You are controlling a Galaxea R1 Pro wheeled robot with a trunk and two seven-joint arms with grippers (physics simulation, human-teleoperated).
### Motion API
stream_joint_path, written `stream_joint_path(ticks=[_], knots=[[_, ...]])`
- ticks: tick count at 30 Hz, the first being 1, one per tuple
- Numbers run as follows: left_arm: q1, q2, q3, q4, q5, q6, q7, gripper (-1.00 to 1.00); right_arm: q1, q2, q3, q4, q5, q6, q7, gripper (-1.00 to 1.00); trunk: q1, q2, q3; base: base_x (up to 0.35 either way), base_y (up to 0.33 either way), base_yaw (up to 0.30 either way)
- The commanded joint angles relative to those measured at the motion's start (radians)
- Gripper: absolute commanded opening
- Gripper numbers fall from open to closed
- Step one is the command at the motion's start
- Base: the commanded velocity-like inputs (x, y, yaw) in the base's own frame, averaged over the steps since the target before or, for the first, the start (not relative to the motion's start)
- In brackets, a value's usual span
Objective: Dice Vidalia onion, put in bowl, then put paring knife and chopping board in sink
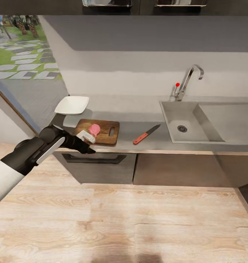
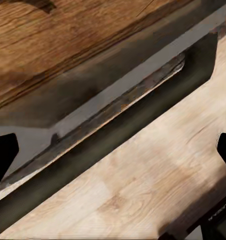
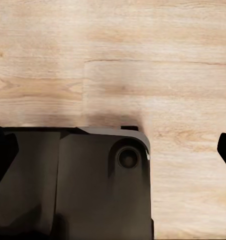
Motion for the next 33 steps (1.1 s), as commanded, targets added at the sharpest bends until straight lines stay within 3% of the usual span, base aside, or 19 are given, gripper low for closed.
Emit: stream_joint_path(ticks=[1,6,10,17,18,20,21,23,24,25,27,28,31,32,33], knots=[[-0.001,0.001,-0.002,0.0,-0.006,0.001,-0.007,1.0,0.0,0.002,-0.007,-0.002,0.004,-0.002,0.01,1.0,0.0,-0.002,-0.001,-0.336,0.0,0.0],[0.003,0.001,-0.003,0.002,-0.006,0.001,-0.007,1.0,0.0,0.002,-0.007,-0.002,0.004,-0.002,0.009,1.0,0.0,-0.002,-0.001,-0.285,0.0,0.0],[0.049,0.001,-0.003,-0.001,-0.006,-0.003,-0.008,1.0,0.0,0.002,-0.008,0.002,0.004,-0.002,0.008,1.0,0.0,-0.002,-0.001,-0.065,0.0,0.0],[0.27,-0.002,-0.001,-0.015,-0.009,-0.028,-0.008,1.0,0.0,0.0,-0.008,0.018,0.004,-0.002,0.007,1.0,0.0,-0.002,-0.001,-0.007,0.0,0.0],[0.352,-0.002,0.002,-0.024,-0.009,-0.096,-0.006,1.0,0.0,-0.001,-0.008,0.019,0.004,-0.003,0.007,1.0,0.0,-0.002,-0.001,0.0,0.0,0.0],[0.42,-0.002,0.007,-0.027,-0.008,-0.167,-0.003,1.0,0.0,-0.004,-0.008,0.019,0.004,-0.003,0.007,1.0,0.0,-0.002,-0.001,0.0,0.0,0.0],[0.49,-0.002,0.02,-0.029,-0.008,-0.233,0.014,1.0,0.0,-0.006,-0.008,0.02,0.004,-0.003,0.007,1.0,0.0,-0.002,-0.001,0.0,0.0,0.0],[0.561,-0.002,0.042,-0.034,-0.007,-0.288,0.049,1.0,0.0,-0.007,-0.008,0.019,0.004,-0.003,0.007,1.0,0.0,-0.002,-0.001,0.0,0.0,0.0],[0.666,-0.002,0.081,-0.049,-0.006,-0.369,0.111,1.0,0.0,-0.007,-0.008,0.014,0.004,-0.004,0.006,1.0,0.0,-0.002,-0.001,0.0,0.0,0.0],[0.695,-0.002,0.091,-0.052,-0.006,-0.394,0.127,1.0,0.0,-0.008,-0.008,0.012,0.004,-0.004,0.006,1.0,0.0,-0.002,-0.001,0.0,0.0,0.0],[0.838,-0.002,0.144,-0.076,-0.005,-0.542,0.194,1.0,0.0,-0.009,-0.008,0.006,0.004,-0.004,0.005,1.0,0.0,-0.002,-0.001,0.0,0.0,0.0],[0.866,-0.002,0.154,-0.082,-0.005,-0.572,0.205,1.0,0.0,-0.009,-0.008,0.004,0.004,-0.004,0.005,1.0,0.0,-0.002,-0.001,0.0,0.0,0.0],[1.038,-0.002,0.227,-0.118,-0.005,-0.731,0.276,1.0,-0.001,-0.011,-0.008,-0.018,0.005,-0.001,0.004,1.0,0.0,-0.002,-0.001,0.0,0.0,0.0],[1.067,-0.002,0.242,-0.125,-0.005,-0.757,0.29,1.0,-0.001,-0.011,-0.008,-0.025,0.005,0.0,0.004,1.0,0.0,-0.002,-0.001,0.0,0.0,0.0],[1.153,-0.002,0.28,-0.142,-0.004,-0.839,0.335,1.0,-0.001,-0.011,-0.009,-0.055,0.004,0.003,0.001,1.0,0.0,-0.002,-0.001,0.0,0.0,0.0]])
